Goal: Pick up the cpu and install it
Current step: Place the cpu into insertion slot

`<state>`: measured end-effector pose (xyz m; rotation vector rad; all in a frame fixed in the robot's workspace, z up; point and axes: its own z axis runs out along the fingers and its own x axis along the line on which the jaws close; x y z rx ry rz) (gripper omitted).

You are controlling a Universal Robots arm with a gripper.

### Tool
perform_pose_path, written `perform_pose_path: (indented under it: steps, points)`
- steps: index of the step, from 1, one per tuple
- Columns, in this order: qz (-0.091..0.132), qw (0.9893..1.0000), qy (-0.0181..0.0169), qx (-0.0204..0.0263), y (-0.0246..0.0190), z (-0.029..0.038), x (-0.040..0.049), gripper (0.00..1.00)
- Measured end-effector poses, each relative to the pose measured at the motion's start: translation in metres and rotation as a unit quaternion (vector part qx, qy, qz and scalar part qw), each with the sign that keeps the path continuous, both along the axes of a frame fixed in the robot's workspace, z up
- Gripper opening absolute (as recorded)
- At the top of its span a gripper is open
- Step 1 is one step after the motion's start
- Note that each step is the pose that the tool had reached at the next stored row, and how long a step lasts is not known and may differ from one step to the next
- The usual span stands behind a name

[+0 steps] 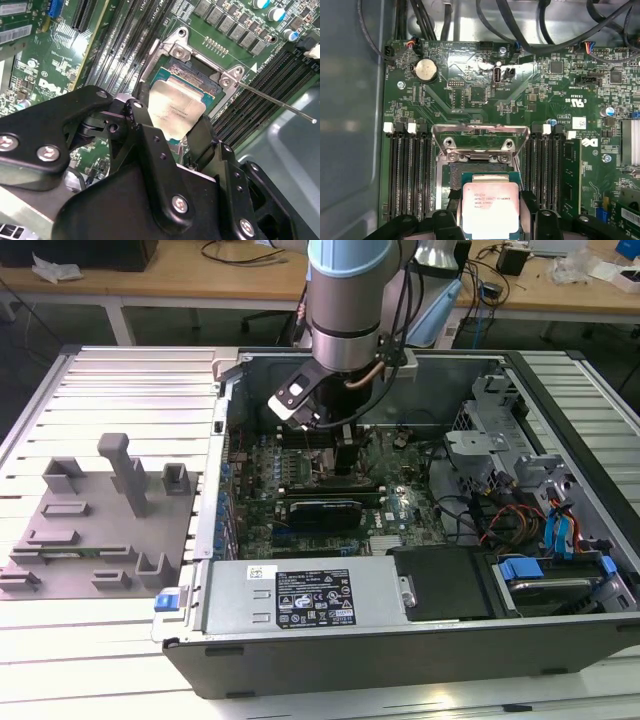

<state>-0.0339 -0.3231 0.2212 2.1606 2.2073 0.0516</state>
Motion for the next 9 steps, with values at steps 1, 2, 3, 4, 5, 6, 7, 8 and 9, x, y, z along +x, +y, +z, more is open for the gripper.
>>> perform_pose_path:
  steps: [1,2,3,4,5,6,7,8,9]
  points:
    - [0.0,1.0,0.0001,0.0,0.0017,-0.0001,0.0001,0.55]
    - [0.0,1.0,0.0003,0.0,0.0025,-0.0002,0.0001,0.55]
    - [0.0,1.0,0.0007,0.0001,0.0035,-0.0006,0.0001,0.55]
    - [0.0,1.0,0.0016,0.0,0.0044,-0.0012,0.0001,0.55]
    - [0.0,1.0,0.0025,0.0,0.0047,-0.002,0.0001,0.55]
    - [0.0,1.0,0.0047,-0.0004,0.0051,-0.0033,0.0001,0.55]
    - [-0.001,1.0,0.0068,-0.0006,0.0055,-0.0046,0.0001,0.55]
    - [-0.001,1.0,0.0082,-0.0007,0.0059,-0.0052,0.0,0.55]
    - [-0.001,1.0,0.0094,-0.0007,0.0062,-0.0058,0.0001,0.55]
